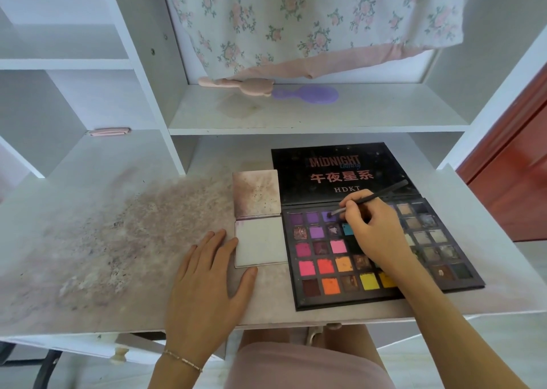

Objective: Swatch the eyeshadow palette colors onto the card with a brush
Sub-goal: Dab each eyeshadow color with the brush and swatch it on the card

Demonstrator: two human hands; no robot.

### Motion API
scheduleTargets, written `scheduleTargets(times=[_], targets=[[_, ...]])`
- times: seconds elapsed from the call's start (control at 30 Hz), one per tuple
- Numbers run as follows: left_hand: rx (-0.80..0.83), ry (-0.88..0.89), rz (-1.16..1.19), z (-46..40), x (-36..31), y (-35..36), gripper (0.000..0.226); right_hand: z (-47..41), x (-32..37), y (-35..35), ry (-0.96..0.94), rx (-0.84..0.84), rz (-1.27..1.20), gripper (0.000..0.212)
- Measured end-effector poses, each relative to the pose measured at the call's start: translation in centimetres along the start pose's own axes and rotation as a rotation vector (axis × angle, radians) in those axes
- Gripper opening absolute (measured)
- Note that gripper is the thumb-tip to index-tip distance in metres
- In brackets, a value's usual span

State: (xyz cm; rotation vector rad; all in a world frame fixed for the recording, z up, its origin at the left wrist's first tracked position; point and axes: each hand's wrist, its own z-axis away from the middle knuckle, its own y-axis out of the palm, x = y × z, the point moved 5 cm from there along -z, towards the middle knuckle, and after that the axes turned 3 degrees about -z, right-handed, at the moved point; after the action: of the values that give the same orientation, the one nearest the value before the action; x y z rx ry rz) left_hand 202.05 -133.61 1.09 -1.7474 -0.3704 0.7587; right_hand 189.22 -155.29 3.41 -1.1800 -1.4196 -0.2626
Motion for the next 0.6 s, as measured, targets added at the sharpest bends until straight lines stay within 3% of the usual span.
scheduleTargets(times=[0.3, 0.47, 0.6], targets=[[-0.016, 0.010, 0.006, 0.0, 0.0, 0.0, 0.066, 0.2, 0.7, -0.3, 0.003, -0.090, -0.086, 0.030], [-0.018, 0.007, 0.009, 0.1, 0.1, 0.0, 0.064, 0.2, 3.5, 2.7, -0.021, 0.007, -0.315, 0.018], [-0.017, 0.007, 0.009, 0.1, 0.1, 0.0, 0.062, -0.2, 5.3, 6.3, -0.024, 0.150, -0.343, 0.011]])
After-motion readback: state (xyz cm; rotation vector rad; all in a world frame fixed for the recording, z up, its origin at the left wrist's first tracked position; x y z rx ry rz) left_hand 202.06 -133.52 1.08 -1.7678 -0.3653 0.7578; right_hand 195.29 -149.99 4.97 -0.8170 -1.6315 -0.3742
